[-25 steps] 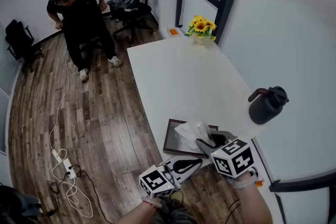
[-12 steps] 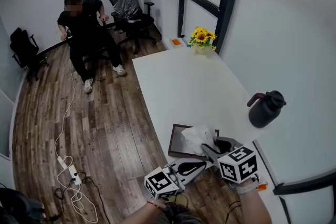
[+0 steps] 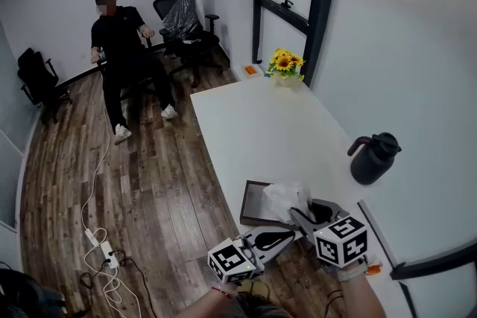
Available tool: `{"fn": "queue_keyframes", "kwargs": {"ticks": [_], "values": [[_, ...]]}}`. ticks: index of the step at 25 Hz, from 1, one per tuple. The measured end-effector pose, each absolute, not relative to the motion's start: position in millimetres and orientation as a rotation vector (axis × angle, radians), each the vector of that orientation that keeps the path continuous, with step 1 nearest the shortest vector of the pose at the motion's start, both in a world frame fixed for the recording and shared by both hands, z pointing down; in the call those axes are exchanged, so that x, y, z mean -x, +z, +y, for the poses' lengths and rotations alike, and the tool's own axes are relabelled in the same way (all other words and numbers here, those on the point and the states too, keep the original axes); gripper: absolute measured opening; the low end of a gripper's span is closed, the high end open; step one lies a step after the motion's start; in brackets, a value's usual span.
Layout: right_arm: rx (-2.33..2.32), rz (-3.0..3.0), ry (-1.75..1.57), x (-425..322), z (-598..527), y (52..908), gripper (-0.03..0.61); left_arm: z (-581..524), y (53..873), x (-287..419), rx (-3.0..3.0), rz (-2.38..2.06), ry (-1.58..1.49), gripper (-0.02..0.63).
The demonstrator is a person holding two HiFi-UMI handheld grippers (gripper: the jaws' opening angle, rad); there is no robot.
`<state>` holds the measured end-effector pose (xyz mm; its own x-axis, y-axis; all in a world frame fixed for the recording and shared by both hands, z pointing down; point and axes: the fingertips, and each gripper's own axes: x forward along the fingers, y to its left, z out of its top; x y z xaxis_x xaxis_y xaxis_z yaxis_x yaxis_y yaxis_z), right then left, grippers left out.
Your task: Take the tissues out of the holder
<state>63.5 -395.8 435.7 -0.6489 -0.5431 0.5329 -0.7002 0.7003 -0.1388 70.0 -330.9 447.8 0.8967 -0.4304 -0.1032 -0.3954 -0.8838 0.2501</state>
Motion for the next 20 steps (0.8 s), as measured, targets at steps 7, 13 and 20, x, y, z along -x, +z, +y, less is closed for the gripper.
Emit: {"fn": "queue_keyframes", "kwargs": {"ticks": [7,13,20], "values": [[-1.006,-2.484,0.498,-74,-392,430,0.135,-330,437,-76,-2.854,-0.62,-0.235,0.008],[-1.028,-2.518,0.439,-67,-393,422,0.135,-332,428,-73,-2.872,-0.625,-0.247,0.008],[-1.073,-2.535,0.454,-68,-396,425,0.135,-332,428,-67,-2.856,-0.643,-0.261,0.007]]}}
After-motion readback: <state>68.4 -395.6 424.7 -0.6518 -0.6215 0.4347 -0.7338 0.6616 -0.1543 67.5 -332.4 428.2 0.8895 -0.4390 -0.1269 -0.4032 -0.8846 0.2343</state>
